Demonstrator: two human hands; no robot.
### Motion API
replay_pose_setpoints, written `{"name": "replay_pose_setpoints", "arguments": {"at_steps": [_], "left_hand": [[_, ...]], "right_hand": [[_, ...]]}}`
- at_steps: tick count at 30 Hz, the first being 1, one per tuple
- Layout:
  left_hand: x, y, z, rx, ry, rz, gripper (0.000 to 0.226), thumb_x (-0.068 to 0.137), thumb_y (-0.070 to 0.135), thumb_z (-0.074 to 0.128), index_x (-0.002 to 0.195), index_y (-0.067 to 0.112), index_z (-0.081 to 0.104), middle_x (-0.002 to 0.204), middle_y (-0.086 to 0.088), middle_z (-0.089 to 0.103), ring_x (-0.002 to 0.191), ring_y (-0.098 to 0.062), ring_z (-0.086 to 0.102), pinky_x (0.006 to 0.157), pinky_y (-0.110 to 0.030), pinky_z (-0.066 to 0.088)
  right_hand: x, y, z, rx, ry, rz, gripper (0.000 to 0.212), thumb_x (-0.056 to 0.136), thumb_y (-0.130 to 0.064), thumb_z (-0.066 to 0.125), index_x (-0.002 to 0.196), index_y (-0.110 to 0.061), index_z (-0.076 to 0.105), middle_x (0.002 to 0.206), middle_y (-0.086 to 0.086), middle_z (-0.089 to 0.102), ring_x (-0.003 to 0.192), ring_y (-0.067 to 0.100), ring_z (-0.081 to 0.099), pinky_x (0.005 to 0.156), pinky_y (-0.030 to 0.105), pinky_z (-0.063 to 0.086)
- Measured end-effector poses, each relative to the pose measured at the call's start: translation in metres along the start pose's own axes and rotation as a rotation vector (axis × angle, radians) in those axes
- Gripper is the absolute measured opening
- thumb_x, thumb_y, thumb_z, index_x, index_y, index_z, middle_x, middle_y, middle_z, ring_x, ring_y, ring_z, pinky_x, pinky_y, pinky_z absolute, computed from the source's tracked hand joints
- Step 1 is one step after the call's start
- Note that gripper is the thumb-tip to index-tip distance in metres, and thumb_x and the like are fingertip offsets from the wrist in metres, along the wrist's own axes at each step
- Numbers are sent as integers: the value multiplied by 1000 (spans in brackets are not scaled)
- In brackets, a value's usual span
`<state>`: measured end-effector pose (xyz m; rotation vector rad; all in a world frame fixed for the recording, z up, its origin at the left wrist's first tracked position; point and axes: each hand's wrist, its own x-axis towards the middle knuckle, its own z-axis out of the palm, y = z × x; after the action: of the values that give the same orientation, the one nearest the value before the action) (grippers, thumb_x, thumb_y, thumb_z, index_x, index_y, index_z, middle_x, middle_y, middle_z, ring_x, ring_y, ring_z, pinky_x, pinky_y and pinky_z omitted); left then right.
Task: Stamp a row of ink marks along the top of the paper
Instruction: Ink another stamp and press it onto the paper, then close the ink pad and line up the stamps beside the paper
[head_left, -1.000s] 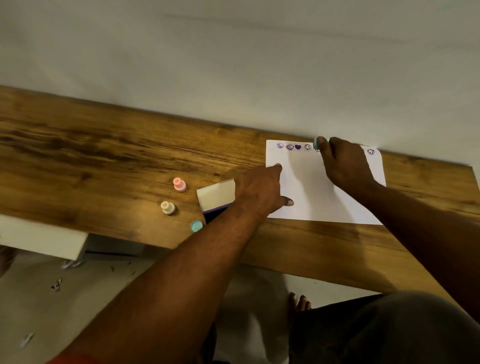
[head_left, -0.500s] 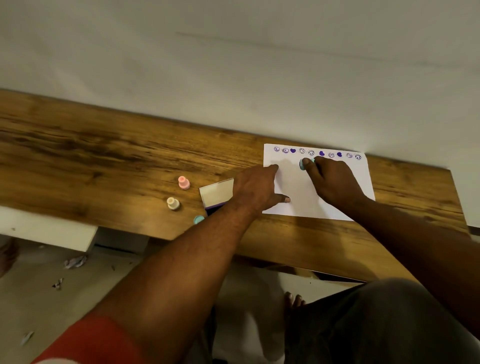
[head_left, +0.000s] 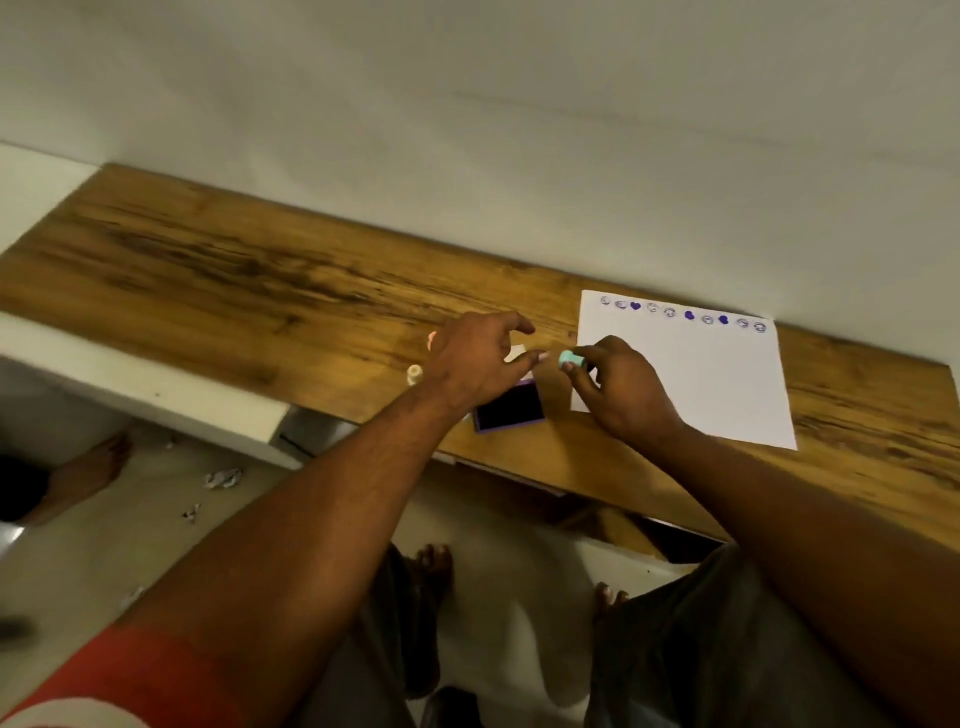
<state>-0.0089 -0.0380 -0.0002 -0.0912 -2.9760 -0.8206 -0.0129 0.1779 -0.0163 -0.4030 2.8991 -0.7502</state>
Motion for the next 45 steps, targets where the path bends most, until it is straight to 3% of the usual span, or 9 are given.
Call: {"name": "replay_pose_setpoints", "arguments": {"at_steps": [3,7,12,16,20,28,34,40,45], "left_hand": [[-25,-32,-16,-54,11,37,29,86,56,76,104,32,75,53,12,51,55,-2,52,60,-32,48],[-54,-64,-28,-46,-39,43,24,83,51,79,98,33,74,55,8,58,55,-8,58,58,-33,51],[-65,-85,-18,23,-121,-66,40,76,56,86,106,37,67,63,10,59,57,-2,54,53,-26,37],[-63,-93,-5,32,-155,-111,50,75,55,87,116,37,64,68,12,59,65,-2,54,59,-28,43],[-64,-96,7,-36,-177,-86,51,78,50,87,122,36,67,64,13,59,61,-1,54,59,-26,43],[-69,-101,13,-126,-162,-62,42,82,46,85,119,34,70,68,8,63,63,-3,59,58,-27,46],[-66,-101,10,-84,-197,-76,50,83,44,85,128,33,67,69,11,63,65,-3,59,58,-25,42],[-63,-99,10,-40,-196,-85,56,80,45,86,130,31,65,103,3,77,95,-19,71,79,-36,58],[-59,-99,8,-5,-232,-109,49,83,42,83,124,21,66,100,-3,75,91,-22,70,77,-37,57]], "right_hand": [[-3,-29,23,-9,-77,-64,45,102,-39,57,142,-17,60,129,6,61,110,23,60,86,23,43],[1,-65,39,47,-84,-210,42,97,-33,66,137,-18,65,123,3,67,101,15,63,80,20,43],[7,-90,45,39,-131,-281,30,90,-37,73,119,-29,71,108,-7,74,84,6,64,69,19,48],[13,-88,47,-17,-159,-290,28,88,-40,74,114,-31,73,105,-8,75,86,9,66,70,21,51],[16,-81,51,-42,-187,-295,31,87,-42,74,115,-29,74,105,-7,75,91,12,67,77,30,59],[15,-83,56,-248,-156,-454,33,91,-44,67,121,-31,71,101,-3,74,95,16,61,70,35,55],[18,-91,57,-466,-153,-674,33,95,-41,65,125,-29,68,105,0,73,100,21,61,67,27,38],[28,-120,50,-743,-264,-839,25,97,-34,62,121,-26,67,106,1,70,103,22,60,65,33,44],[29,-135,48,-880,-328,-919,20,101,-25,54,115,-19,66,113,7,66,103,26,62,73,40,54]]}}
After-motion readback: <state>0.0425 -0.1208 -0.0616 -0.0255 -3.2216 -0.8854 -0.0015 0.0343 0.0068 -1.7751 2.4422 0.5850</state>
